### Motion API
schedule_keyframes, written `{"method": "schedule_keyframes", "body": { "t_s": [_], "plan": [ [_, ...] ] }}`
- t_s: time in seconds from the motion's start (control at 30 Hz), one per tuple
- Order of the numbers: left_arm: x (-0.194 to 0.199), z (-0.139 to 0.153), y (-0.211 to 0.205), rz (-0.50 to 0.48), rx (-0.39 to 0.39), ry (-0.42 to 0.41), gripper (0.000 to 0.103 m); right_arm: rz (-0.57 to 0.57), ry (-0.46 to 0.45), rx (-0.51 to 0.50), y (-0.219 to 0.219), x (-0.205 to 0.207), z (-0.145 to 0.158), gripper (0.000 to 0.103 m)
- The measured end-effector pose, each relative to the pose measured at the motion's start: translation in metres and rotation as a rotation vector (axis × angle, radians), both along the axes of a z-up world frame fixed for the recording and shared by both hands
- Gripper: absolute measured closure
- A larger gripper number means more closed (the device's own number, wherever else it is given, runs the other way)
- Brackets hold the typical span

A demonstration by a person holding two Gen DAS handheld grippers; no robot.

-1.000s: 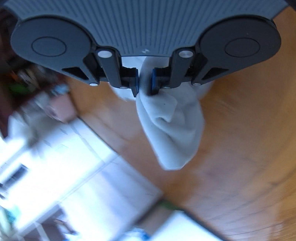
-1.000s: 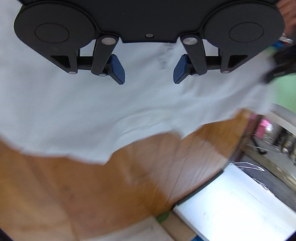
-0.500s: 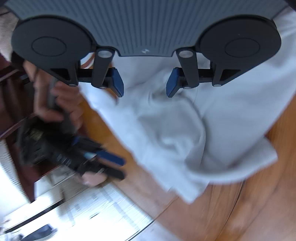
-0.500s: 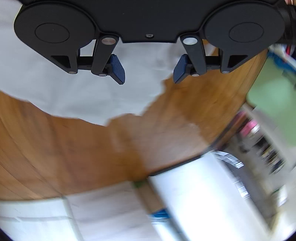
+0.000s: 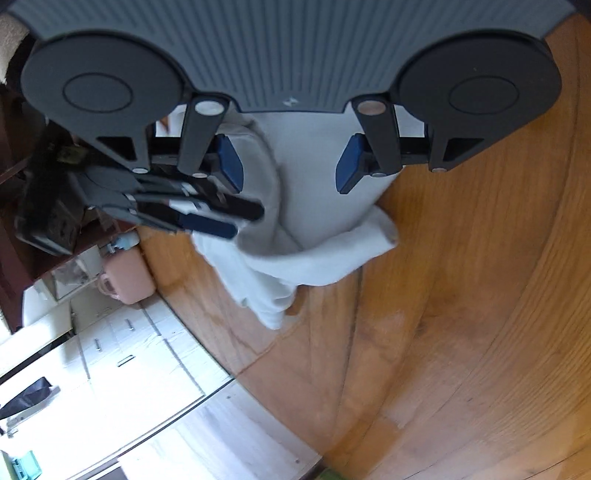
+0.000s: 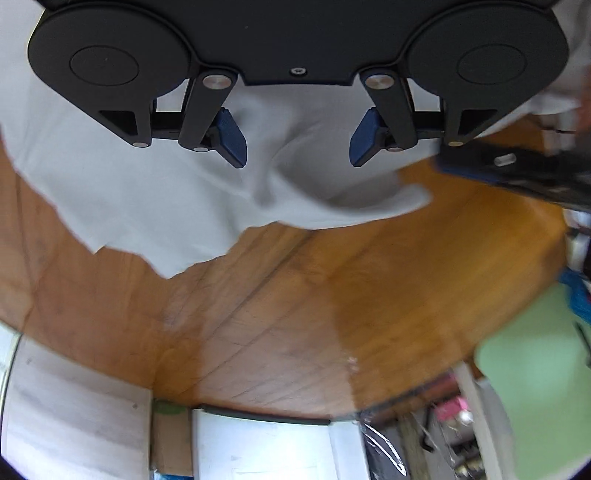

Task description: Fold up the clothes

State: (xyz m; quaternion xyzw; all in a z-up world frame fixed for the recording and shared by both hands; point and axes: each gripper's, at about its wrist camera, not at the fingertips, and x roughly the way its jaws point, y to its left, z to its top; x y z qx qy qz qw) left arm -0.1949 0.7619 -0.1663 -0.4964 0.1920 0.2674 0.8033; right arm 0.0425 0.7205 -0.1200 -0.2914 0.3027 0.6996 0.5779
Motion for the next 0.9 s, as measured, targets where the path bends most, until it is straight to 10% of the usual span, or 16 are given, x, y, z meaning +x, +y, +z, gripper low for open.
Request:
{"method": "schedule_keyframes", "body": {
  "t_s": [0.07, 0.27, 0.6, 0.67, 0.7, 0.73, 0.9],
  "plan": [
    [-0.009, -0.004, 0.003, 0.024, -0.038, -0.036, 0.048, -0.017, -0.032, 0.000, 0.010, -0.001, -0.004, 0.100],
    [-0.031, -0.008, 0.005, -0.002, -0.074, -0.226, 0.048, 0.057, 0.222, 0.131, -0.011, 0.008, 0.019, 0.098],
    [-0.025, -0.026, 0.001, 0.011, -0.191, -0.334, 0.029, 0.307, 0.277, 0.116, -0.063, -0.010, 0.030, 0.098],
    [-0.022, -0.024, -0.002, 0.011, -0.180, -0.327, 0.047, 0.344, 0.280, 0.111, -0.068, -0.016, 0.032, 0.098],
    [-0.018, -0.019, -0.002, 0.006, -0.138, -0.277, 0.089, 0.362, 0.281, 0.108, -0.071, -0.018, 0.033, 0.096],
    [-0.015, -0.012, 0.000, 0.002, -0.097, -0.218, 0.100, 0.347, 0.275, 0.112, -0.073, -0.017, 0.035, 0.092],
    [-0.052, 0.030, 0.054, 0.120, 0.076, 0.046, 0.100, 0.113, 0.346, 0.145, -0.072, 0.040, 0.040, 0.052]
  ]
}}
